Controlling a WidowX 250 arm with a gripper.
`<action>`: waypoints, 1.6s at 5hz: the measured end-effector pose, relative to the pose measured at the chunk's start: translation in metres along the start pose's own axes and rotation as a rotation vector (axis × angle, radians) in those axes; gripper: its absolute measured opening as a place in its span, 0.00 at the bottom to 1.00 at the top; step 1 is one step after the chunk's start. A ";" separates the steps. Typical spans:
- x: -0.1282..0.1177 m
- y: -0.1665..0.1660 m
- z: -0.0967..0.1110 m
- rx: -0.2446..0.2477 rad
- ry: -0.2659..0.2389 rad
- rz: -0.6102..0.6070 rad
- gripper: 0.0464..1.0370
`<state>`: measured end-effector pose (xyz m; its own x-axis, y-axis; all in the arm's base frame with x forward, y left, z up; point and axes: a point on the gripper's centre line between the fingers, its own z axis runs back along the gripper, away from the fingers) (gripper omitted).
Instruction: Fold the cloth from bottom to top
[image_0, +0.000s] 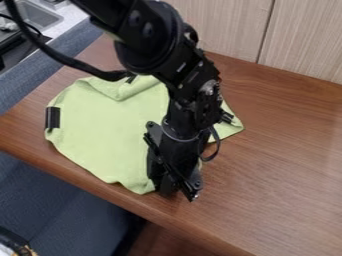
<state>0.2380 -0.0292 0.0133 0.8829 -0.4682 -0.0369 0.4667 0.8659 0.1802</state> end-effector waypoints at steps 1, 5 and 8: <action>-0.001 0.000 0.000 0.000 -0.004 0.000 0.14; 0.019 0.016 0.046 -0.100 -0.057 0.031 0.03; 0.078 0.090 0.056 -0.156 -0.020 0.171 0.03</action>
<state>0.3459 0.0026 0.0822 0.9493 -0.3144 0.0006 0.3143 0.9489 0.0283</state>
